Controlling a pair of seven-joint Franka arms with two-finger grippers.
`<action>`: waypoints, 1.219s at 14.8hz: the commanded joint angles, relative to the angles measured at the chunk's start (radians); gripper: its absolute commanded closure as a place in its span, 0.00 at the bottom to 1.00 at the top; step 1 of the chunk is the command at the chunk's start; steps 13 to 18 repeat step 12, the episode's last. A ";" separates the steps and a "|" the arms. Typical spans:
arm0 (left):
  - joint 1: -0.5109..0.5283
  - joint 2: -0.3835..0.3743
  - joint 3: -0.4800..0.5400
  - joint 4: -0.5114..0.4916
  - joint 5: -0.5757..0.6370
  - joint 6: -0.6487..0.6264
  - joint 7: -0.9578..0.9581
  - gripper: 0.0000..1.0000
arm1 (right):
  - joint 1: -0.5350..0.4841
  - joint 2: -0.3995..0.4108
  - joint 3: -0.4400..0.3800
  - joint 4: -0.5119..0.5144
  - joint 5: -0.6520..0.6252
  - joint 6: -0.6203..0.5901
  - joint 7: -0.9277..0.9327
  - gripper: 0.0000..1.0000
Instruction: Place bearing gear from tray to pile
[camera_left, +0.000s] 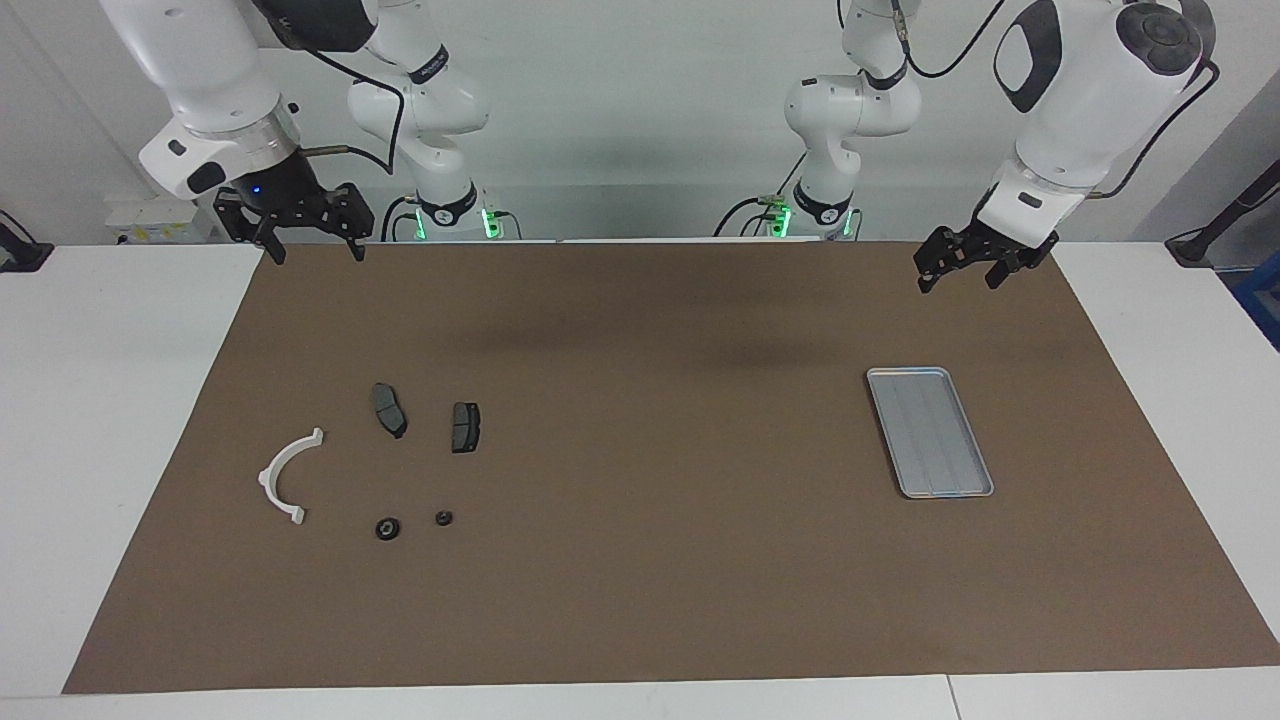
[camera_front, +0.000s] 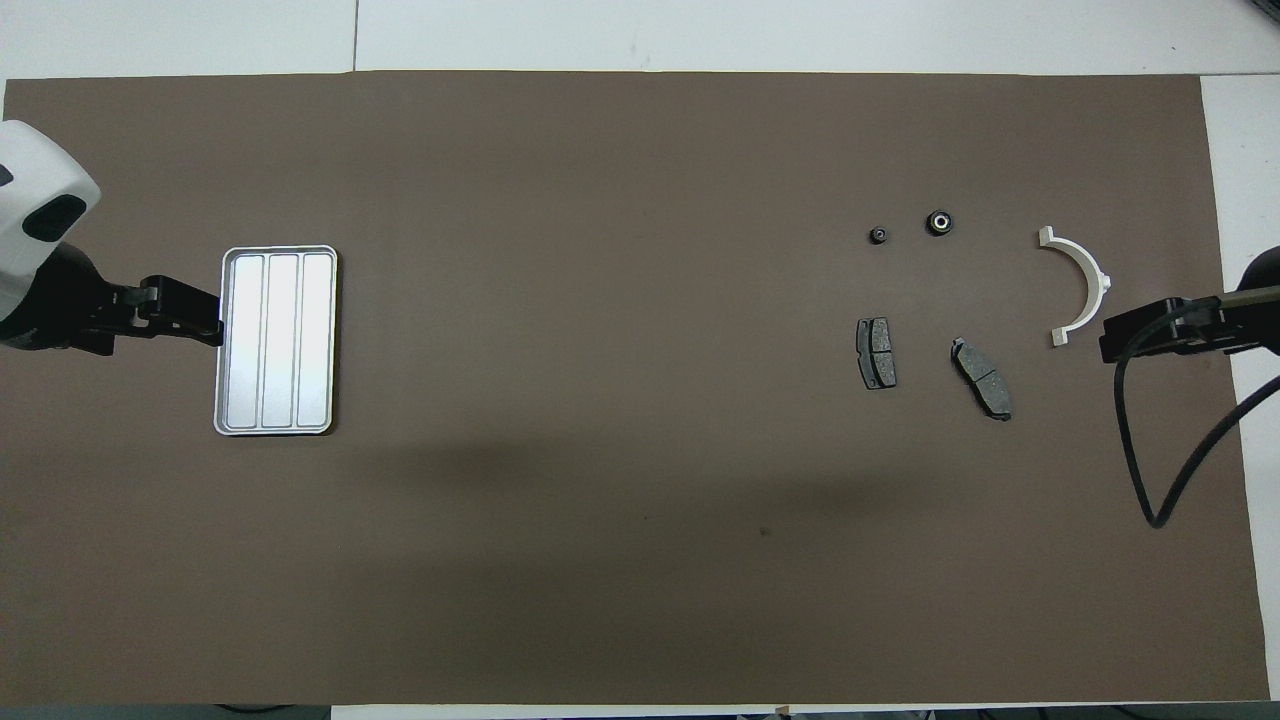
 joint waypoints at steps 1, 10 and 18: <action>0.002 -0.009 -0.001 -0.010 0.010 -0.009 0.010 0.00 | -0.008 -0.018 0.005 -0.024 0.017 0.046 0.008 0.00; 0.002 -0.009 -0.001 -0.010 0.010 -0.009 0.010 0.00 | -0.010 -0.003 0.015 0.003 0.014 0.054 0.006 0.00; 0.004 -0.009 -0.001 -0.010 0.010 -0.009 0.010 0.00 | -0.010 -0.003 0.015 0.005 0.014 0.054 0.006 0.00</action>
